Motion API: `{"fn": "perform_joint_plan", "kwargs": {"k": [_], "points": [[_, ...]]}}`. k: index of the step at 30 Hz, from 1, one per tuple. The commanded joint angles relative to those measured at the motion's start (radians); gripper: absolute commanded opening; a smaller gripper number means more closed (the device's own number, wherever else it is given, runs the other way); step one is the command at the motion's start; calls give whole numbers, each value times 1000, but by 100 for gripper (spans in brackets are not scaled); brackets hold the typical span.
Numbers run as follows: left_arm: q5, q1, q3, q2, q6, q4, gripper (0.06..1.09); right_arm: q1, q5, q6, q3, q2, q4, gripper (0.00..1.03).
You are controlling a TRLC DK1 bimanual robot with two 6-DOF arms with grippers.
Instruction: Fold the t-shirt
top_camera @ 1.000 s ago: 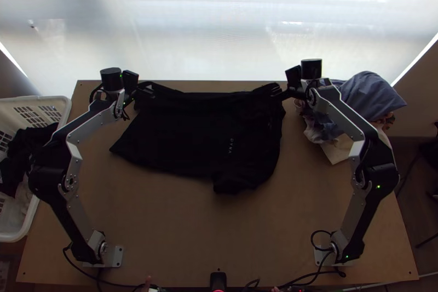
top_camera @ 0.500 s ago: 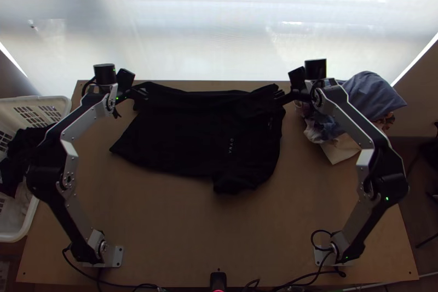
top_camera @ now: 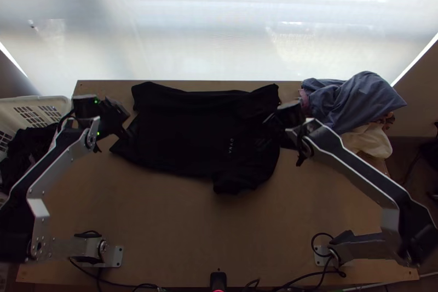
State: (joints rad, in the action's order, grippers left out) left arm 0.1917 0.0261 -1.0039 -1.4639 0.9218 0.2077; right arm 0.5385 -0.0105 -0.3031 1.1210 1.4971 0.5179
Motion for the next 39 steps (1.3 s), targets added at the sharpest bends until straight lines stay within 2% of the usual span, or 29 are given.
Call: {"fn": "perform_joint_plan", "kwargs": {"k": [1,6,10,17,25,31,36,39], "points": [[31,-2,166,203,166,94,103,136,9,10,-150,-136,88,98],[49,-15,269,260,241,114,103,221,9,5,-205,-178,129,98],[51,-61,338,307,290,88,103,230,9,-21,-247,-170,129,98],[52,-74,373,295,377,48,103,318,9,-33,-263,-121,128,98],[54,-64,429,264,393,-102,103,325,10,-39,-277,-72,60,98],[63,-60,453,270,425,-91,102,333,34,-41,-288,-43,16,97],[97,-2,447,320,557,25,102,330,38,-42,-280,-34,14,97],[112,34,455,327,631,33,102,331,38,-41,-280,-29,11,97]]}}
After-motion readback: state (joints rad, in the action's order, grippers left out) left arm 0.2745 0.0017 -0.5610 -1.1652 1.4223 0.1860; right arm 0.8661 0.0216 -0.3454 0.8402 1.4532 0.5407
